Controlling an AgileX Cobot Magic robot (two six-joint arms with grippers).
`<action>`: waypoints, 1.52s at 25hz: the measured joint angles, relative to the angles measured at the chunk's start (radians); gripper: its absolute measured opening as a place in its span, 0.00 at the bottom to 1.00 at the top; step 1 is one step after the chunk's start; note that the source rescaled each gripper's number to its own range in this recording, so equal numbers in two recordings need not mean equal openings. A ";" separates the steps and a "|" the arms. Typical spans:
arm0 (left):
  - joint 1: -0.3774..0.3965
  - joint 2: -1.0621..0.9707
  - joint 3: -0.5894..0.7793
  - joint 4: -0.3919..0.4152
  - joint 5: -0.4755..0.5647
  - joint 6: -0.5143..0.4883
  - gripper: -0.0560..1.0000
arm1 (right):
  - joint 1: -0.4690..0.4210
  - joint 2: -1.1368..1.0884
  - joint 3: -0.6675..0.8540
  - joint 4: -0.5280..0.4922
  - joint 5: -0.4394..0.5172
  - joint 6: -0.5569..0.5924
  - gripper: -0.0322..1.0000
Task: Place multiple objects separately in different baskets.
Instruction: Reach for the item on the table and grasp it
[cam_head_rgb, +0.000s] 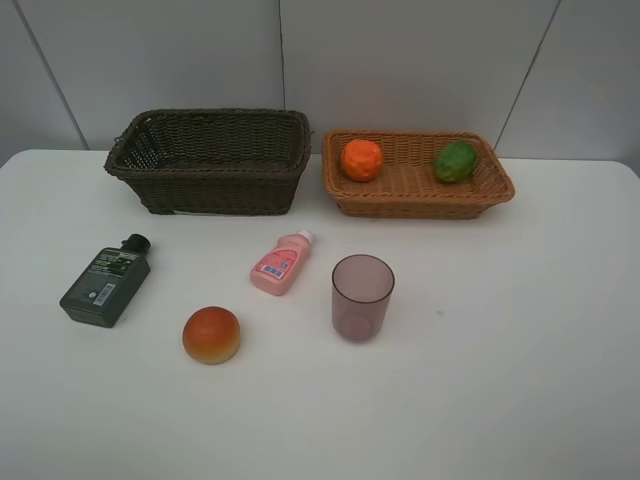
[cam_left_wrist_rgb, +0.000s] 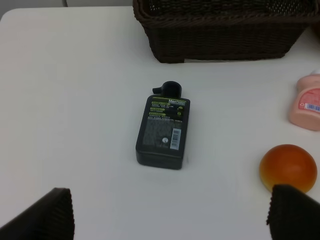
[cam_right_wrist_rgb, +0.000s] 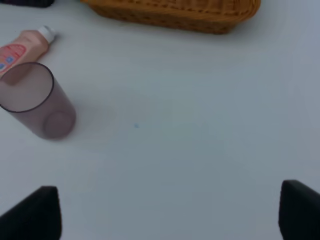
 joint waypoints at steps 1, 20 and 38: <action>0.000 0.000 0.000 0.000 0.000 0.000 1.00 | 0.000 -0.034 0.033 0.004 -0.019 0.000 0.90; 0.000 0.000 0.000 0.000 0.000 0.000 1.00 | 0.000 -0.157 0.119 -0.096 -0.049 -0.002 0.72; 0.000 0.000 0.000 0.000 0.000 0.000 1.00 | -0.198 -0.339 0.126 -0.104 -0.056 0.004 0.71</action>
